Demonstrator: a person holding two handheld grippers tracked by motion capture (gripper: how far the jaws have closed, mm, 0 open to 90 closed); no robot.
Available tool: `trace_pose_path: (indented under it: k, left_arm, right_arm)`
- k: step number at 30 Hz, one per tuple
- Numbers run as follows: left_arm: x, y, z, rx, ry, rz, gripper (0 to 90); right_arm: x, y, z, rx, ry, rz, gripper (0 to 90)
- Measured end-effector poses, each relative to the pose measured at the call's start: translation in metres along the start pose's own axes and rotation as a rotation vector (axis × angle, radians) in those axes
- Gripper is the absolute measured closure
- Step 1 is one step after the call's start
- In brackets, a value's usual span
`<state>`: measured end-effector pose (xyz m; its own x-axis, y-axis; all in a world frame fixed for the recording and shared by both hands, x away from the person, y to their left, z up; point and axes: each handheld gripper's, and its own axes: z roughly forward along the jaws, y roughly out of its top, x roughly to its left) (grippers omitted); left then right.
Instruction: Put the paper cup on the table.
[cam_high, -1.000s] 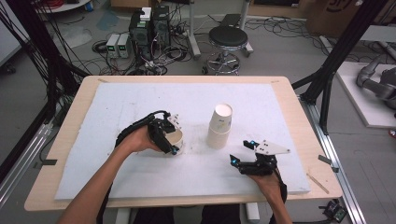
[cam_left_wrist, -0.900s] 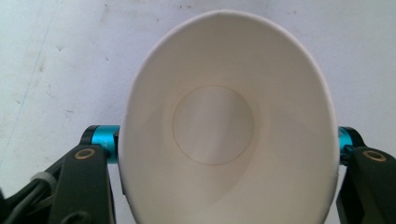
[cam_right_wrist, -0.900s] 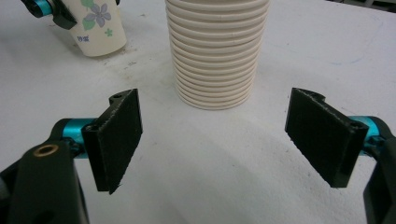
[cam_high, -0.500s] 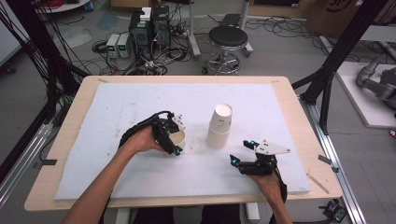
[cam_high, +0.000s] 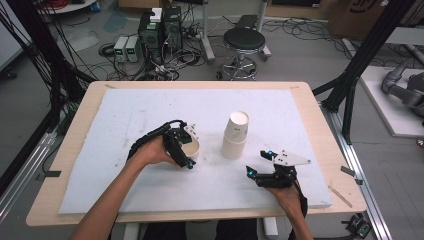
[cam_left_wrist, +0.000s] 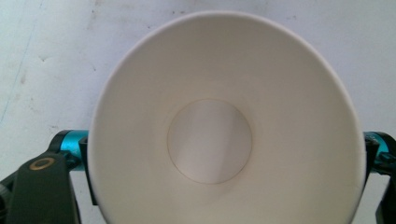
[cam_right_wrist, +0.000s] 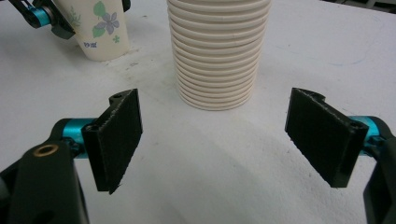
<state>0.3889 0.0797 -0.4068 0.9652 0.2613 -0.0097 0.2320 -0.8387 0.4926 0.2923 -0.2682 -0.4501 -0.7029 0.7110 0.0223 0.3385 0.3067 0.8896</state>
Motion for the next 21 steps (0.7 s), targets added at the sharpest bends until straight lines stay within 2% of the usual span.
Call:
trace_pose_path:
  k: [5, 9, 10, 12, 15, 16, 18, 21]
  left_arm:
    - [-0.002, -0.018, -0.007, -0.07, 0.008, -0.041, 17.0]
    - [-0.009, -0.031, -0.018, -0.125, 0.02, -0.056, 17.0]
    - [-0.011, -0.039, -0.023, -0.136, 0.03, -0.064, 17.0]
    - [-0.012, -0.042, -0.026, -0.145, 0.041, -0.073, 17.0]
    - [-0.015, -0.056, -0.035, -0.211, 0.057, -0.099, 17.0]
    - [-0.017, -0.066, -0.04, -0.214, 0.063, -0.108, 17.0]
    - [-0.018, -0.072, -0.042, -0.217, 0.072, -0.111, 17.0]
    - [-0.023, -0.089, -0.047, -0.264, 0.096, -0.136, 17.0]
  right_arm:
    - [-0.001, 0.0, 0.0, 0.0, 0.001, -0.001, 19.2]
    - [-0.001, 0.0, 0.0, -0.001, 0.002, 0.001, 19.2]
    - [0.0, 0.0, 0.0, -0.002, 0.001, -0.002, 19.2]
    - [0.0, 0.0, 0.0, 0.0, 0.004, 0.001, 19.1]
    - [0.0, 0.0, -0.001, -0.011, 0.0, -0.003, 19.1]
    - [0.0, 0.0, -0.001, -0.01, 0.001, -0.005, 19.1]
    - [0.0, -0.001, -0.001, -0.008, -0.002, -0.007, 19.1]
    - [0.001, -0.001, -0.001, -0.008, -0.004, -0.004, 19.2]
